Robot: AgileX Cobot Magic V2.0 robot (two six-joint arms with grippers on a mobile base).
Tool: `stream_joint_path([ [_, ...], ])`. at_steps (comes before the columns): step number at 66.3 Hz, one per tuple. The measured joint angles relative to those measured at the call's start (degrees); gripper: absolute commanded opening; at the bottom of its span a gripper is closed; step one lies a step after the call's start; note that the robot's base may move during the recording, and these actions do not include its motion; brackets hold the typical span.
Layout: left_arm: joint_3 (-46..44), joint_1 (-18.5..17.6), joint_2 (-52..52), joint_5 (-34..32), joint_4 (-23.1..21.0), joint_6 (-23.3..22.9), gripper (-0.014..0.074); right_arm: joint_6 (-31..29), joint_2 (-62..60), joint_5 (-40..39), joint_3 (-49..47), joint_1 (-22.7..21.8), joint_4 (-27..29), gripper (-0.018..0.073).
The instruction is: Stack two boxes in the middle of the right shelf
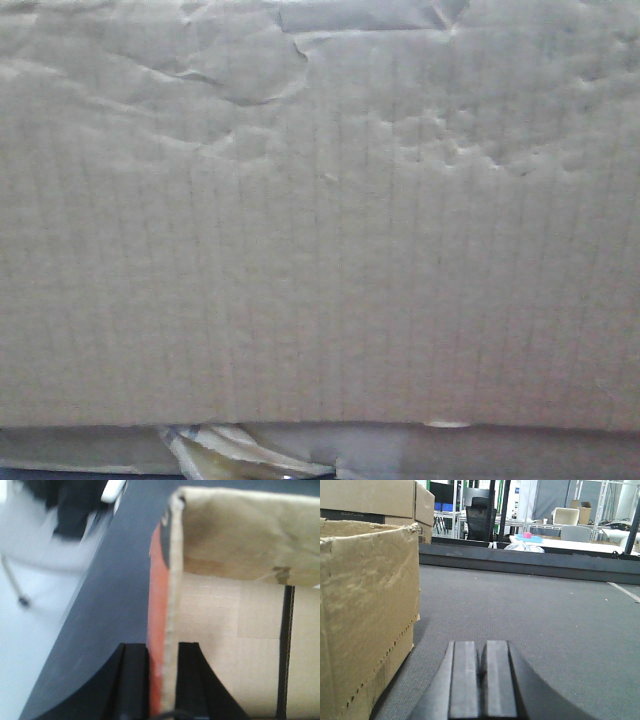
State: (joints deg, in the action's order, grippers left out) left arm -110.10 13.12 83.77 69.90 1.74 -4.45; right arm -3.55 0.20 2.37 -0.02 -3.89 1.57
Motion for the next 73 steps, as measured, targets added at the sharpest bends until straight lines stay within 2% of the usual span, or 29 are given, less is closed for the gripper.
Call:
stream_joint_path([
  [4,-3.1,-2.6,0.0,0.3,0.8,-2.2,-0.0111,0.0,0.0,0.0,0.0,0.0,0.0,-0.0162],
  [11,-7.7,-9.7,0.0,0.6,3.2,-6.7,-0.0111,0.0,0.0,0.0,0.0,0.0,0.0,-0.0162],
  [22,-10.1,-23.3,-0.1,0.6,6.8,-13.9,-0.0111,0.0,0.0,0.0,0.0,0.0,0.0,-0.0162],
  [32,-9.5,-38.0,0.6,1.1,16.6,-21.2,-0.0111,0.0,0.0,0.0,0.0,0.0,0.0,-0.0162],
  [37,-8.5,-43.3,1.4,1.2,21.0,-25.2,-0.0111,0.0,0.0,0.0,0.0,0.0,0.0,-0.0162],
  [43,-6.3,-48.5,1.9,1.2,23.6,-28.8,-0.0111,0.0,0.0,0.0,0.0,0.0,0.0,-0.0162],
  [49,-2.5,-52.2,2.2,1.2,24.6,-32.7,-0.0111,0.0,0.0,0.0,0.0,0.0,0.0,-0.0162],
  [56,2.5,-54.2,2.3,1.2,25.1,-36.2,-0.0111,0.0,0.0,0.0,0.0,0.0,0.0,-0.0162],
  [73,14.1,-54.8,2.4,1.1,25.1,-42.5,-0.0111,0.0,0.0,0.0,0.0,0.0,0.0,-0.0162],
])
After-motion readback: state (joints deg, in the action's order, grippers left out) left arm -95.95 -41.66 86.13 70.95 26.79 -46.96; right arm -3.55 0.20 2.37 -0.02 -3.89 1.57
